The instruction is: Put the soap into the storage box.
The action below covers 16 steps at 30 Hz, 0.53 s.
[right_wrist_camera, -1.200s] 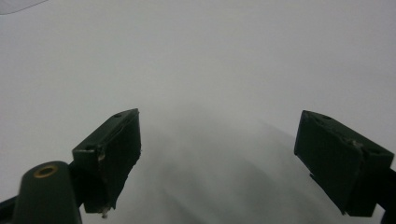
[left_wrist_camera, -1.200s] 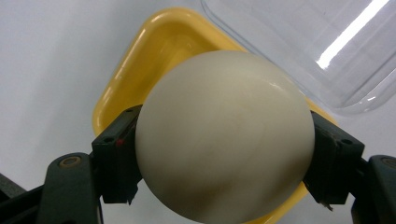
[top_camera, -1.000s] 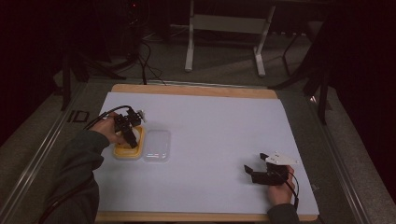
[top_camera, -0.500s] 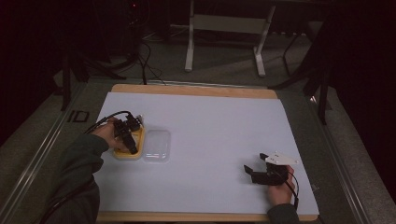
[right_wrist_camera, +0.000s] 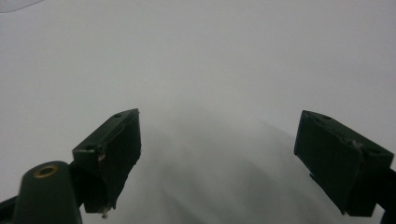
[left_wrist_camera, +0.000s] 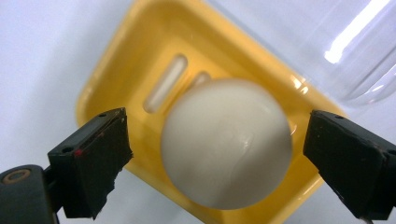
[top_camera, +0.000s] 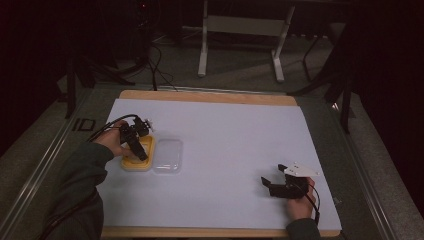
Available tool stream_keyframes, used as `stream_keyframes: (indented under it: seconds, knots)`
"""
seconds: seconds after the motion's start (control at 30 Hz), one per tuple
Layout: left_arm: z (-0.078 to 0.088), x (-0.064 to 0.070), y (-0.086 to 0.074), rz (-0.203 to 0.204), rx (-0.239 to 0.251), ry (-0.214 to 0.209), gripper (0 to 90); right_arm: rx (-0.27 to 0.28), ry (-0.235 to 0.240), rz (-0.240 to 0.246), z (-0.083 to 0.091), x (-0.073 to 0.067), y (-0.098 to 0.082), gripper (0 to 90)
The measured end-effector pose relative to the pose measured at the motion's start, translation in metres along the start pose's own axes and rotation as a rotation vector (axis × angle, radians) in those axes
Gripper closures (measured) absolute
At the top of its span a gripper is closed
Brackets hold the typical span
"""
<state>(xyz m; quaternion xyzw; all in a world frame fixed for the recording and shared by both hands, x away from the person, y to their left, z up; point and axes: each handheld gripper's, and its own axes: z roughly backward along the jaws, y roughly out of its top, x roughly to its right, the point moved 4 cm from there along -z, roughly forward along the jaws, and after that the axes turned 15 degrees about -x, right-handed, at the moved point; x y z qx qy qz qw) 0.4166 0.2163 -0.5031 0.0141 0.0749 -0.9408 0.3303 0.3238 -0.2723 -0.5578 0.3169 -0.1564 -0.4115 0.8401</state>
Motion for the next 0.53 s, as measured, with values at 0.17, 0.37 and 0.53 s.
stream_keyframes:
  seconds: [0.17,0.37,0.53]
  knots:
    - [0.011,0.003,0.000,-0.019,0.042,0.018,14.5,0.000,0.000,0.000,0.000,0.000,0.000,14.7]
    - [0.026,0.016,0.001,-0.058,0.108,0.051,20.2,-0.003,0.001,0.001,0.000,0.000,0.000,14.7]
    - [0.030,0.028,0.001,-0.085,0.154,0.067,22.9,-0.010,0.003,0.003,-0.001,0.000,0.000,14.7]
